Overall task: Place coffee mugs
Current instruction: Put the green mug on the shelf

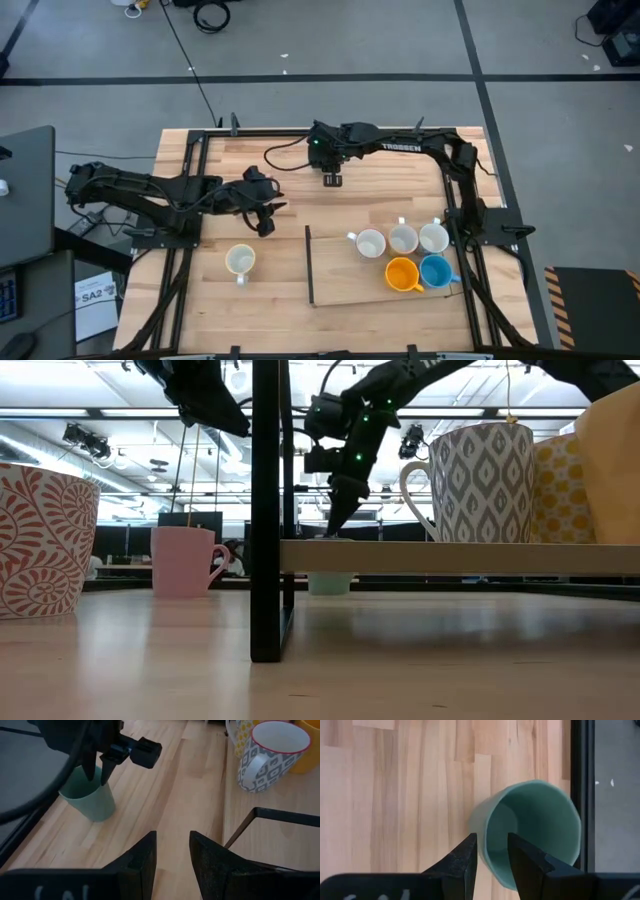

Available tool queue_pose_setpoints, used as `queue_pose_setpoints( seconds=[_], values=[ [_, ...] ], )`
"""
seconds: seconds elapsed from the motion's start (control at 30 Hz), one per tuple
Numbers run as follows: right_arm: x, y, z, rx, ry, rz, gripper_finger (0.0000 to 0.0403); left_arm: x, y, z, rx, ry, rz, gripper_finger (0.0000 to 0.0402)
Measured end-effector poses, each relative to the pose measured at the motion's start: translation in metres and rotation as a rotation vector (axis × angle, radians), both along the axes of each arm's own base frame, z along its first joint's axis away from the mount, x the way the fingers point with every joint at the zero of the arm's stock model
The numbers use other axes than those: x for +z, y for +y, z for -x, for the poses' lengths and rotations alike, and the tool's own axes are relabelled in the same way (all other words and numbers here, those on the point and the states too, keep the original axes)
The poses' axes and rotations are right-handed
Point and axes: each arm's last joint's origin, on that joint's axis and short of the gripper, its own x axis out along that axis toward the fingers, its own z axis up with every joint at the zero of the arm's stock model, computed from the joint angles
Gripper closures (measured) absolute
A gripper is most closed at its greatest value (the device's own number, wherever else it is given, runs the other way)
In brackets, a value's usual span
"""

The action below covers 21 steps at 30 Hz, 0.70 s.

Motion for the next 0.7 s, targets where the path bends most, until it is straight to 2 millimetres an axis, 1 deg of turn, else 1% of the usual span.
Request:
queue_pose_setpoints(
  seconds=[0.17,0.23,0.43,0.53,0.7],
  values=[
    [-0.005,-0.002,0.001,0.000,0.027,-0.018,0.0289,0.000,0.000,0.000,0.000,0.000,0.000,0.0278],
    [-0.010,-0.004,0.000,-0.004,0.035,-0.023,0.0289,0.000,0.000,0.000,0.000,0.000,0.000,0.0278],
    [-0.021,-0.011,-0.001,-0.074,0.041,-0.046,0.0293,0.000,0.000,0.000,0.000,0.002,0.000,0.0278],
    [-0.023,-0.012,-0.001,-0.105,0.043,-0.059,0.0315,-0.001,0.000,0.000,0.000,0.006,0.000,0.0278],
    [-0.024,-0.012,0.000,-0.199,0.029,-0.098,0.0379,0.000,0.000,0.000,0.000,0.005,0.000,0.0278]
  ],
)
